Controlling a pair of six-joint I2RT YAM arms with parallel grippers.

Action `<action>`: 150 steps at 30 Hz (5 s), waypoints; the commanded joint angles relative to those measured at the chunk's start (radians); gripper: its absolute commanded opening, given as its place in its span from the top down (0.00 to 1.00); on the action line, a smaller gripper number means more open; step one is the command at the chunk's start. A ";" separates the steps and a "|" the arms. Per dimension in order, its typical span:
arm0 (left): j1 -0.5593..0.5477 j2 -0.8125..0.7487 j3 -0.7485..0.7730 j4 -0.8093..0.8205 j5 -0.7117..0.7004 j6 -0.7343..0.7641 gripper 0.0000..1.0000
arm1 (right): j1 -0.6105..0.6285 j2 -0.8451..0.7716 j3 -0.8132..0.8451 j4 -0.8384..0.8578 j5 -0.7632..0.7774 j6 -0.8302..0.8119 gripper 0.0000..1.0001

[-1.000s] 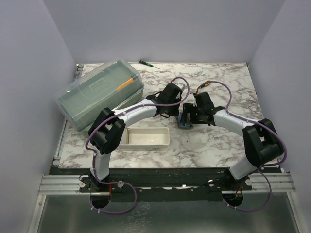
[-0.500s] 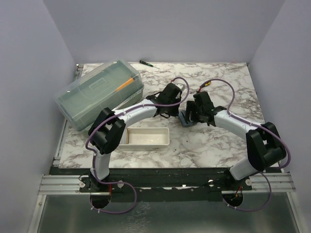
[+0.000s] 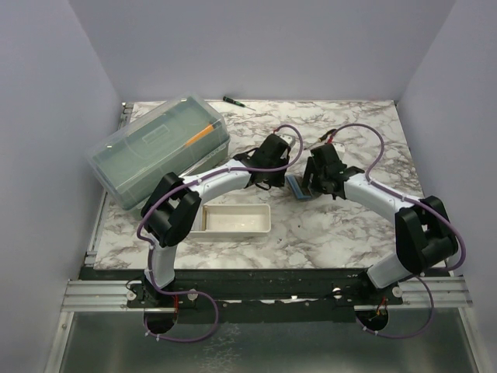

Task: Put the credit cards into the card holder
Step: Open the card holder at the center of the board.

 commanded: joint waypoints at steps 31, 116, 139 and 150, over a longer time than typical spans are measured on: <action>0.012 -0.055 -0.006 -0.013 -0.037 0.088 1.00 | 0.133 -0.020 0.133 -0.036 -0.238 -0.125 0.36; 0.012 -0.092 -0.012 -0.008 -0.001 0.080 1.00 | 0.070 0.022 -0.020 0.158 -0.128 -0.091 0.42; 0.012 -0.085 -0.015 -0.009 -0.014 0.096 1.00 | 0.068 0.019 -0.010 0.132 -0.010 -0.102 0.33; 0.013 -0.088 -0.015 -0.009 -0.014 0.098 1.00 | 0.065 0.080 0.034 0.081 0.043 -0.093 0.25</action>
